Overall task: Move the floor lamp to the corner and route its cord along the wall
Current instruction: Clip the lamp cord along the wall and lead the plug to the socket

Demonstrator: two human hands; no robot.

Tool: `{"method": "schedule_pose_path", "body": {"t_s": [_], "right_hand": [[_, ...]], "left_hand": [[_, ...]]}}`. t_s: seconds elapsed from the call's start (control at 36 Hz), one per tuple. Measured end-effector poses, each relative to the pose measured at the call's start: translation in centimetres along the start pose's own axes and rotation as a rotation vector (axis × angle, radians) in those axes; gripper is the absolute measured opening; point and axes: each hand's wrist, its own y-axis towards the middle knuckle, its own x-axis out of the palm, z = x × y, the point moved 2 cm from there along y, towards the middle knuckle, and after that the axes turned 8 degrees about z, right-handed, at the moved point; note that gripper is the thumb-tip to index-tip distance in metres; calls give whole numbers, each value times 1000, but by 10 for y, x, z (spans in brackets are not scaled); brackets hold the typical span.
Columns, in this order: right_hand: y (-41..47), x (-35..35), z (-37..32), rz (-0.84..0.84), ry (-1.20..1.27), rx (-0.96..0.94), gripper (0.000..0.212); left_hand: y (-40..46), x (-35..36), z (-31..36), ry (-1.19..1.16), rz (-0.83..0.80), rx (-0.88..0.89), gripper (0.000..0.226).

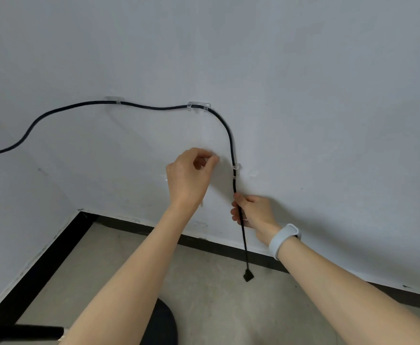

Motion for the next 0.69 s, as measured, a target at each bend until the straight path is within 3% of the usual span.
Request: {"method": "schedule_pose_path", "body": {"t_s": [0.08,0.22,0.33,0.42,0.5,0.69], "right_hand": [[-3,9,-3,-88,75,76,23],[-3,20,-3,-203,179,69,14],[-3,26,0,-271,320,82,15],[-1,27,5,-212,402,74,16],[2,24,11,-133,431,56,17],[4,21,29,26,268,-86,11]], "left_hand": [[-19,-9,-40,-15,-66,-103,7],[-70,-10,-109,124,-554,-326,29],[-102,-2,-122,-7,-850,-406,42],[-112,0,-128,-115,-873,-452,23],[-117,-8,-144,-115,-866,-470,20],[-133,-24,-194,158,-788,-460,19]]}}
